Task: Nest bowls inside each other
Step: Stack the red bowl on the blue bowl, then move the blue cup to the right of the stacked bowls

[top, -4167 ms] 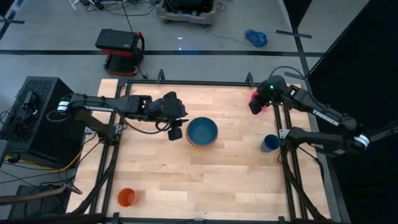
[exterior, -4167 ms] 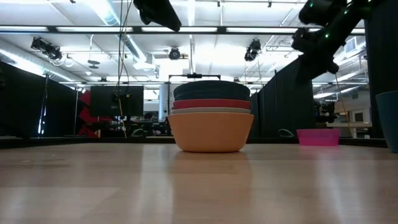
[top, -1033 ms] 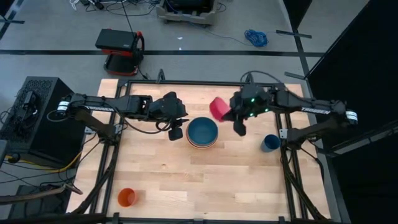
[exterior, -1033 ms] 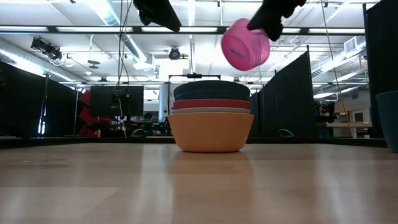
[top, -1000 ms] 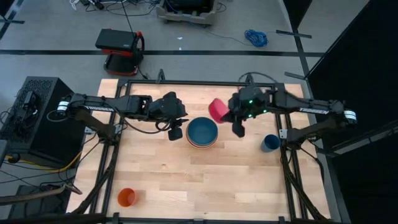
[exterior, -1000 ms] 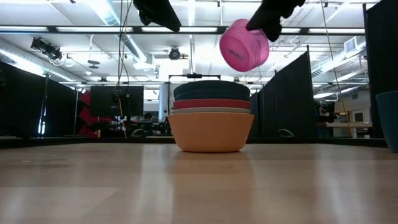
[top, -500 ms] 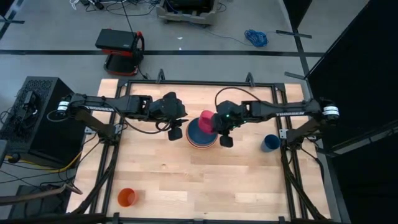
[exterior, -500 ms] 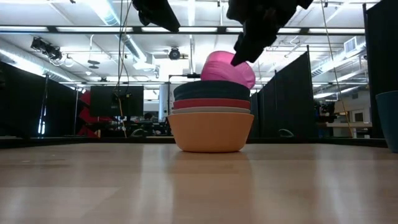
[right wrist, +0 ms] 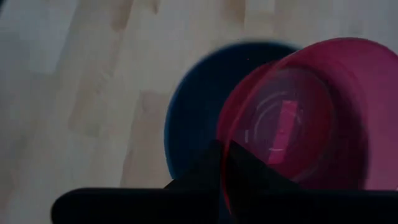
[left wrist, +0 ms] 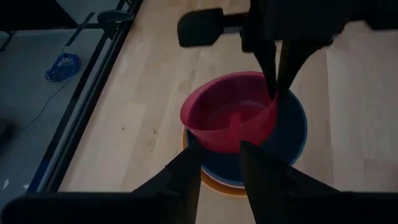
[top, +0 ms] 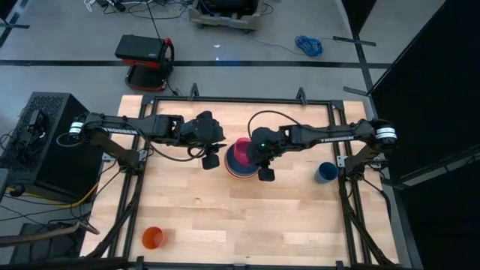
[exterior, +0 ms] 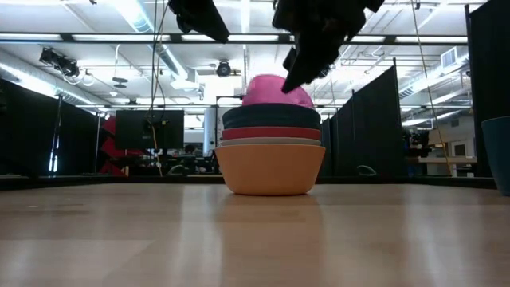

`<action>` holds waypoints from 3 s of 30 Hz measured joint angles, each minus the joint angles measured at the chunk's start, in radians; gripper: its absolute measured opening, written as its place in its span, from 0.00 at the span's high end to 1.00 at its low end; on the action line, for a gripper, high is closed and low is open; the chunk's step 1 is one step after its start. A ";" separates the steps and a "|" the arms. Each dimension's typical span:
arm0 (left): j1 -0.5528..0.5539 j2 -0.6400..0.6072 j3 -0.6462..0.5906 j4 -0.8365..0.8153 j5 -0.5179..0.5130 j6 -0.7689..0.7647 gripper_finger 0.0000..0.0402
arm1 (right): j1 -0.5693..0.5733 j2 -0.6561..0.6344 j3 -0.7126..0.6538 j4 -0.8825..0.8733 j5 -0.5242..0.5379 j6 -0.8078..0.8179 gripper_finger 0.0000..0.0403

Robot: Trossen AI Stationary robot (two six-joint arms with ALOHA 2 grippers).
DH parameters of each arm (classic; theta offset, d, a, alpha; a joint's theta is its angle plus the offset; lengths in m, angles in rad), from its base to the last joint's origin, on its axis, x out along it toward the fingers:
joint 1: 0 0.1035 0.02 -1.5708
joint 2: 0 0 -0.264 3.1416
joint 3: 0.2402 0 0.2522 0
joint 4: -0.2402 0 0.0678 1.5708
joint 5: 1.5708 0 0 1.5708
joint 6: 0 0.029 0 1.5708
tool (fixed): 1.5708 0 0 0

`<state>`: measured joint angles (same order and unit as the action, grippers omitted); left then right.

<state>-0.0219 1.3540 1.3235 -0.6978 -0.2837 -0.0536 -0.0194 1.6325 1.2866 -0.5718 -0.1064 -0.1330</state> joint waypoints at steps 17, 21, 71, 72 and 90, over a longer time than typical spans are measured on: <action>0.000 0.000 0.000 -0.004 0.000 0.000 0.78 | 0.000 0.093 0.000 -0.037 0.001 0.008 1.00; 0.000 0.000 0.000 -0.004 0.000 -0.002 0.76 | 0.000 0.093 0.000 -0.037 0.001 0.030 1.00; 0.000 0.000 0.000 -0.055 0.000 -0.003 0.74 | 0.145 -0.449 -0.097 -0.407 0.375 0.511 0.83; 0.000 0.000 0.000 -0.055 0.000 -0.003 0.74 | 0.153 -0.473 -0.117 -0.406 0.369 0.532 0.83; 0.000 0.000 0.000 -0.056 0.000 -0.004 0.76 | 0.245 -0.494 -0.215 -0.784 0.297 0.950 0.59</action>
<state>-0.0219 1.3540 1.3235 -0.7537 -0.2840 -0.0571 0.2252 1.1381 1.0714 -1.3559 0.1904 0.8173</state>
